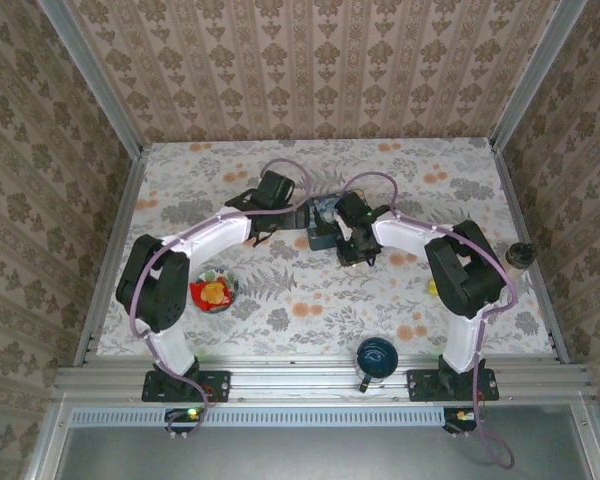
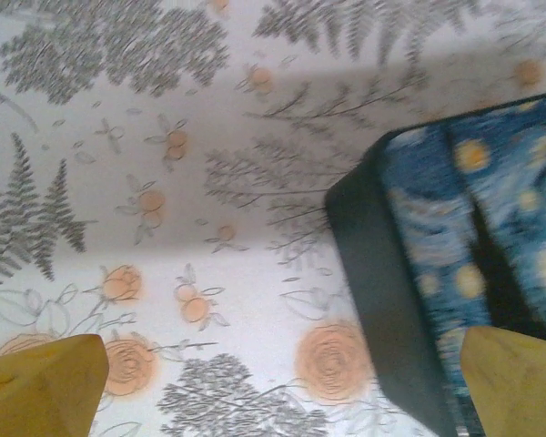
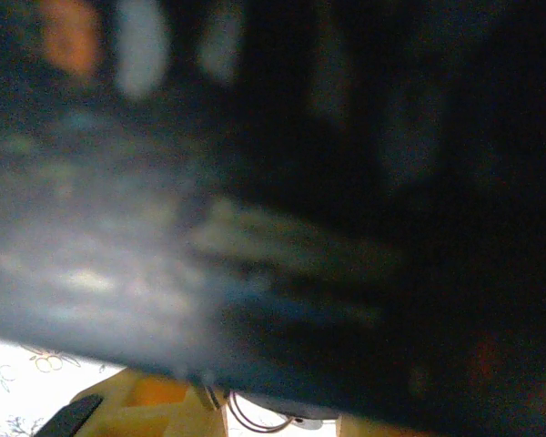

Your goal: Unlock the padlock with the key

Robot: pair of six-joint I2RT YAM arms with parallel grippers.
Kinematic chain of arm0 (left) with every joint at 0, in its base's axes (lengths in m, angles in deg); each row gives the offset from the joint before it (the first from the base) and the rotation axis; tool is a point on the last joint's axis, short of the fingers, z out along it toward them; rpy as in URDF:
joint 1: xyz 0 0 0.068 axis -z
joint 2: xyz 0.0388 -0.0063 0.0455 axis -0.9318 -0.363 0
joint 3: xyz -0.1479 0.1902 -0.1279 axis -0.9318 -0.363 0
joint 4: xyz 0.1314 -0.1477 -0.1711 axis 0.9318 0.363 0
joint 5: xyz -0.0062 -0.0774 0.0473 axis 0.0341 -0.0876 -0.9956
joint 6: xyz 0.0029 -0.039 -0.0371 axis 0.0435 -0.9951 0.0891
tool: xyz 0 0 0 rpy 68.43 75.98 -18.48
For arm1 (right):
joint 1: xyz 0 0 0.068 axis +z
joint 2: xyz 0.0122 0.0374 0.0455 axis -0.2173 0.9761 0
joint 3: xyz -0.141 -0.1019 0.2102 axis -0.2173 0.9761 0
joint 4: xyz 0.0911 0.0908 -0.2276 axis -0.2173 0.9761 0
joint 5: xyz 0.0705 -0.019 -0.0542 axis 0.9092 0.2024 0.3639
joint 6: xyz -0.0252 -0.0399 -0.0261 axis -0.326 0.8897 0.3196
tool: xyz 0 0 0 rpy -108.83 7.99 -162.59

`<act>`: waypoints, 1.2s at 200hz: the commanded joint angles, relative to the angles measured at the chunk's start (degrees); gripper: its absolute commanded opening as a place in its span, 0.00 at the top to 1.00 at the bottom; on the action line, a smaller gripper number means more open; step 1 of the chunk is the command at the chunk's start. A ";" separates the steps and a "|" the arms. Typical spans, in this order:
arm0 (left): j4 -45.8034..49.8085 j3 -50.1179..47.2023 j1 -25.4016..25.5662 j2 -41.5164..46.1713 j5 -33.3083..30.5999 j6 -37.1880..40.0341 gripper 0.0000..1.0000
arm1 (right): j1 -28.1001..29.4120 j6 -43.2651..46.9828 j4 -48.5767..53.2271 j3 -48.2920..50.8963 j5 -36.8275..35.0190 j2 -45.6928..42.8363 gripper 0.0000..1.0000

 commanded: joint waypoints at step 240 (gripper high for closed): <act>0.85 -0.46 3.12 -9.24 -0.11 -2.71 0.00 | -5.76 -18.21 -21.58 10.31 18.78 -12.82 0.86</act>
